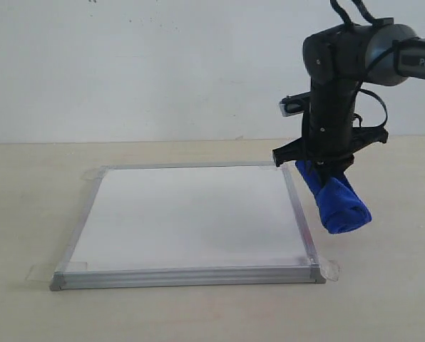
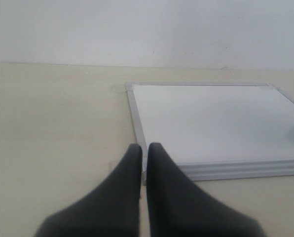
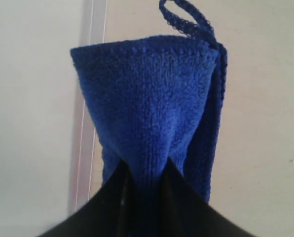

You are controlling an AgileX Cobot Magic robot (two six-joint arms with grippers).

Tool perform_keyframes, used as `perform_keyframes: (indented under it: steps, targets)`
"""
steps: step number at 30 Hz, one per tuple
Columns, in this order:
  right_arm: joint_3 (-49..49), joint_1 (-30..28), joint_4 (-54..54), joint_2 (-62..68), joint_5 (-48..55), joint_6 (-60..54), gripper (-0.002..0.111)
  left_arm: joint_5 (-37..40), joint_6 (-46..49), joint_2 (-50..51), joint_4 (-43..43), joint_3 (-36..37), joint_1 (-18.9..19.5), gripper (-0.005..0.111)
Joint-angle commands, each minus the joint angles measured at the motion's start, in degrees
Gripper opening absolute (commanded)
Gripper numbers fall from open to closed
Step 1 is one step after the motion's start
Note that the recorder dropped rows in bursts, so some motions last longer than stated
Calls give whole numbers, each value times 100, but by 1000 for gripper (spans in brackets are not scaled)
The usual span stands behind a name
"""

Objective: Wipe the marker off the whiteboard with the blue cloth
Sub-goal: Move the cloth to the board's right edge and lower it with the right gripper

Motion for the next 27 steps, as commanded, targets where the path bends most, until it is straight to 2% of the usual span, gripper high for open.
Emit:
perform_keyframes:
  steps: [1,22,27]
  targets:
    - [-21,-104,333,-33,24,79,0,-17,0,-18,3,19,-13,4]
    - [-21,-117,317,195,19,26,0,-17,0,-18,3,19,-13,4]
    - [-21,-117,327,234,-265,26,0,-17,0,-18,3,19,-13,4]
